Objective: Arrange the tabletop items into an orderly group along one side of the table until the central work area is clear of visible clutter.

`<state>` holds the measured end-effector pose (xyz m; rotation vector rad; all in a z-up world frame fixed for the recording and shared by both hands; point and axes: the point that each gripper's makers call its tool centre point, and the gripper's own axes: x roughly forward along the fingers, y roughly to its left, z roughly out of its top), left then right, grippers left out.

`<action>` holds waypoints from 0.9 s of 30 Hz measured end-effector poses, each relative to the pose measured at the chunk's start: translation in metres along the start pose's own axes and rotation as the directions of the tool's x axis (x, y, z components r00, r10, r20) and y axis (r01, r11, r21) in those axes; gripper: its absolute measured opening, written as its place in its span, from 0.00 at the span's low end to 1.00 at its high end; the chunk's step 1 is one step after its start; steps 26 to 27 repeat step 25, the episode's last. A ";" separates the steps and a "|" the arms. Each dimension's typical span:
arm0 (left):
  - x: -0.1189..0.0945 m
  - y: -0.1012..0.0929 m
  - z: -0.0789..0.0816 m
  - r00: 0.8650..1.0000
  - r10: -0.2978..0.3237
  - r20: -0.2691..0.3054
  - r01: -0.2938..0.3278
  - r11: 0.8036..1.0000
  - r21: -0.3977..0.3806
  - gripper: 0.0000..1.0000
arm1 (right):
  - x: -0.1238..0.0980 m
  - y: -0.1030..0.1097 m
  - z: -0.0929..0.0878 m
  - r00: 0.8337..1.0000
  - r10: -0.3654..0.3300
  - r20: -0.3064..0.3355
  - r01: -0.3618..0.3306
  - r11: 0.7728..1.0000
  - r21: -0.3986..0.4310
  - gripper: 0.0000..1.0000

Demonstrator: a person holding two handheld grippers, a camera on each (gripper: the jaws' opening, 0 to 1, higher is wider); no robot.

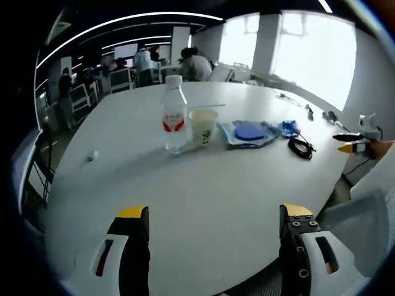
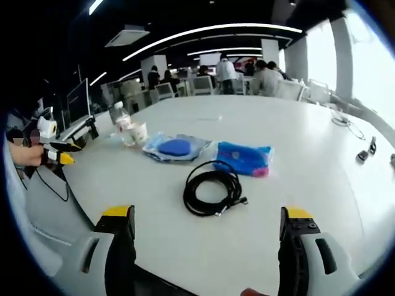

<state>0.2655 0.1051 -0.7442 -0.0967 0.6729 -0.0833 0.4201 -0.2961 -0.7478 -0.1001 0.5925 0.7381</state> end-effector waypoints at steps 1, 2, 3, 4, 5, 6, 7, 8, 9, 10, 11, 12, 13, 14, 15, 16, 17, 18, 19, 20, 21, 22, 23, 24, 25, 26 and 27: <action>0.001 -0.001 0.001 1.000 -0.002 0.000 0.002 1.000 0.004 0.83 | 0.000 0.000 0.000 1.000 -0.002 0.001 0.002 1.000 0.001 0.96; 0.001 -0.001 0.002 1.000 -0.004 0.001 0.004 1.000 0.004 0.83 | -0.001 0.000 0.000 1.000 -0.003 0.002 0.003 1.000 0.002 0.96; 0.002 -0.001 0.003 1.000 -0.005 0.002 0.005 1.000 0.003 0.83 | -0.001 0.000 0.000 1.000 -0.003 0.000 0.003 1.000 0.002 0.96; 0.003 -0.001 0.004 1.000 -0.006 0.005 0.006 1.000 0.001 0.83 | 0.000 -0.001 -0.001 1.000 -0.003 -0.001 0.003 1.000 0.005 0.96; 0.003 -0.001 0.005 1.000 -0.006 0.006 0.006 1.000 0.002 0.83 | 0.000 -0.001 -0.002 1.000 -0.003 -0.001 0.003 1.000 0.007 0.96; 0.004 -0.001 0.006 1.000 -0.005 0.006 0.005 1.000 0.004 0.83 | -0.001 -0.001 -0.002 1.000 -0.004 0.000 0.004 1.000 0.007 0.96; 0.004 -0.001 0.006 1.000 -0.005 0.006 0.005 1.000 0.004 0.83 | -0.001 -0.001 -0.002 1.000 -0.005 0.000 0.005 1.000 0.007 0.96; 0.005 -0.001 0.007 1.000 -0.007 0.007 0.007 1.000 0.004 0.83 | -0.001 -0.001 -0.002 1.000 -0.005 -0.001 0.005 1.000 0.008 0.96; 0.005 -0.001 0.007 1.000 -0.008 0.007 0.008 1.000 0.005 0.83 | -0.002 -0.001 -0.003 1.000 -0.005 -0.002 0.005 1.000 0.008 0.96; 0.005 -0.002 0.008 1.000 -0.010 0.008 0.010 1.000 0.007 0.83 | -0.002 -0.001 -0.003 1.000 -0.006 -0.003 0.006 1.000 0.008 0.96; 0.005 -0.002 0.008 1.000 -0.010 0.009 0.010 1.000 0.007 0.83 | -0.002 -0.002 -0.003 1.000 -0.008 -0.004 0.008 1.000 0.008 0.96; 0.005 -0.002 0.008 1.000 -0.010 0.009 0.010 1.000 0.006 0.83 | -0.003 -0.002 -0.003 1.000 -0.009 -0.004 0.009 1.000 0.009 0.96; 0.006 -0.002 0.008 1.000 -0.010 0.008 0.010 1.000 0.005 0.83 | -0.003 -0.003 -0.003 1.000 -0.011 -0.003 0.011 1.000 0.011 0.96; 0.006 -0.002 0.008 1.000 -0.011 0.008 0.011 1.000 0.006 0.83 | -0.003 -0.004 -0.004 1.000 -0.012 -0.003 0.012 1.000 0.011 0.96; 0.006 -0.002 0.008 1.000 -0.011 0.007 0.011 1.000 0.006 0.83 | -0.004 -0.004 -0.004 1.000 -0.013 -0.005 0.013 1.000 0.009 0.96; 0.006 -0.002 0.007 1.000 -0.011 0.005 0.011 1.000 0.007 0.83 | -0.003 -0.004 -0.004 1.000 -0.012 -0.005 0.012 1.000 0.010 0.96; 0.006 -0.002 0.007 1.000 -0.011 0.005 0.011 1.000 0.008 0.83 | -0.003 -0.004 -0.004 1.000 -0.012 -0.005 0.012 1.000 0.010 0.96; 0.006 -0.002 0.007 1.000 -0.011 0.004 0.011 1.000 0.008 0.83 | -0.004 -0.004 -0.005 1.000 -0.013 -0.006 0.013 1.000 0.009 0.96; 0.006 -0.002 0.006 1.000 -0.012 0.003 0.012 1.000 0.006 0.83 | -0.004 -0.004 -0.005 1.000 -0.013 -0.006 0.013 1.000 0.009 0.96; 0.006 -0.002 0.006 1.000 -0.012 0.003 0.012 1.000 0.004 0.83 | -0.004 -0.005 -0.005 1.000 -0.014 -0.005 0.014 1.000 0.009 0.96; 0.006 -0.002 0.006 1.000 -0.011 0.002 0.011 1.000 0.004 0.83 | -0.004 -0.005 -0.006 1.000 -0.015 -0.006 0.015 1.000 0.011 0.95; 0.006 -0.003 0.005 1.000 -0.012 0.002 0.012 1.000 0.004 0.83 | -0.004 -0.006 -0.008 1.000 -0.017 -0.009 0.017 1.000 0.014 0.95; 0.006 -0.003 0.005 1.000 -0.013 0.002 0.013 1.000 0.004 0.83 | -0.004 -0.006 -0.008 1.000 -0.018 -0.009 0.018 1.000 0.013 0.95; 0.006 -0.004 0.005 1.000 -0.014 0.001 0.014 1.000 0.004 0.83 | -0.004 -0.006 -0.009 1.000 -0.018 -0.010 0.018 1.000 0.016 0.95; 0.006 -0.004 0.005 1.000 -0.013 0.000 0.013 1.000 0.004 0.83 | -0.003 -0.006 -0.010 1.000 -0.017 -0.011 0.017 1.000 0.021 0.95; 0.006 -0.004 0.005 1.000 -0.013 0.000 0.013 1.000 0.004 0.83 | -0.003 -0.006 -0.010 1.000 -0.017 -0.011 0.017 1.000 0.021 0.95; 0.006 -0.004 0.005 1.000 -0.013 0.000 0.013 1.000 0.004 0.83 | -0.003 -0.006 -0.010 1.000 -0.017 -0.011 0.017 1.000 0.021 0.95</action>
